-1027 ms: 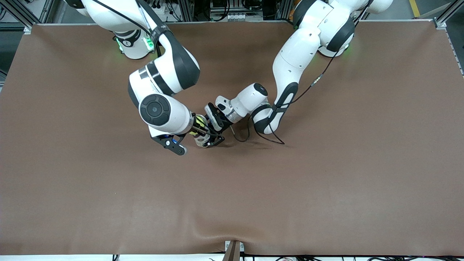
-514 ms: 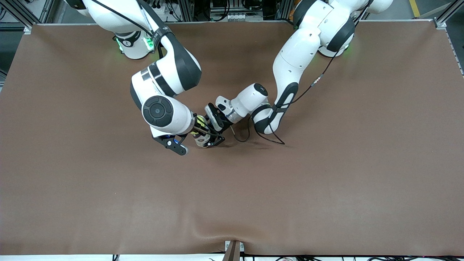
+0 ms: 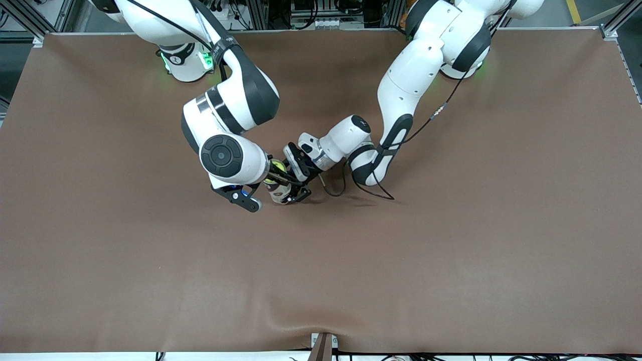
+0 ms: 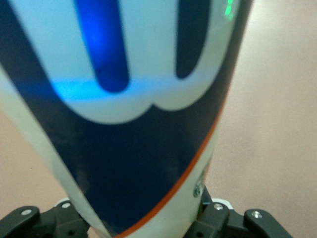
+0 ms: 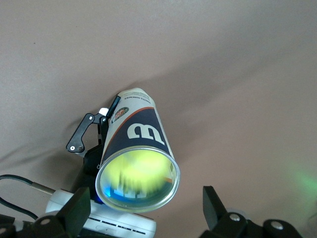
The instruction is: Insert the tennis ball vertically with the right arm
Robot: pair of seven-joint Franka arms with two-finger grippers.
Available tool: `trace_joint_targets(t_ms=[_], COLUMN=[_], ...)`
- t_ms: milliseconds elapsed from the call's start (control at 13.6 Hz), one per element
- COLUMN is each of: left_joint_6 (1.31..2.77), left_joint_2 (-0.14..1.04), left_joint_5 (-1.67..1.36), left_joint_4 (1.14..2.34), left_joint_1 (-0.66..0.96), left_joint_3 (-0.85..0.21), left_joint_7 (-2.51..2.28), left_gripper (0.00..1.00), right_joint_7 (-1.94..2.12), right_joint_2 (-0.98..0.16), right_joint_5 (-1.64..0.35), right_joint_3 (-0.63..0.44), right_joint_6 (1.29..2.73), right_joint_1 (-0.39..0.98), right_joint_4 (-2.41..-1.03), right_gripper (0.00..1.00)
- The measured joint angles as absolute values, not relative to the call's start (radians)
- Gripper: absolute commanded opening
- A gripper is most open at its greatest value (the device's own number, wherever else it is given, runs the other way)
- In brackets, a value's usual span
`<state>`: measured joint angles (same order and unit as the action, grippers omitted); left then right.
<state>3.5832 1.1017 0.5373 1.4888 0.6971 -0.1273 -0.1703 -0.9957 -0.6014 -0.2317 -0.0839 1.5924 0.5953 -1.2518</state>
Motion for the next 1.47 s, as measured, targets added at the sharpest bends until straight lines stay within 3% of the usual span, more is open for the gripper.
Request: trace_joint_targets(t_ms=[367,514,1100,1467], left_joint_6=[3.583,3.583,3.562,3.561], left_joint_2=[1.102,1.102,1.084,0.967], left_joint_5=[0.537,0.537,0.554,0.639], left_joint_4=[1.489,1.489,1.571,1.746], left_joint_1=[0.697,0.697,0.665,0.487], left_joint_3=[-0.127,-0.128,-0.127,-0.266], left_joint_7=[-0.170,-0.170,-0.170,-0.170], left_gripper=[0.79,1.00,1.00,1.00], right_joint_7=[-0.993,-0.956,-0.548,-0.287], right_joint_2=[-0.595,-0.558,-0.294,-0.274], right_joint_5=[-0.232,-0.231,-0.157,-0.081], right_joint_3=[-0.093,-0.101,-0.128,-0.128], right_joint_6=[1.587,1.548,1.306,1.320], right_joint_1=[0.588,0.555,0.241,0.084], right_joint_4=[-1.247,-1.236,-1.220,-1.222], right_gripper=[1.00,1.00,1.00,1.00])
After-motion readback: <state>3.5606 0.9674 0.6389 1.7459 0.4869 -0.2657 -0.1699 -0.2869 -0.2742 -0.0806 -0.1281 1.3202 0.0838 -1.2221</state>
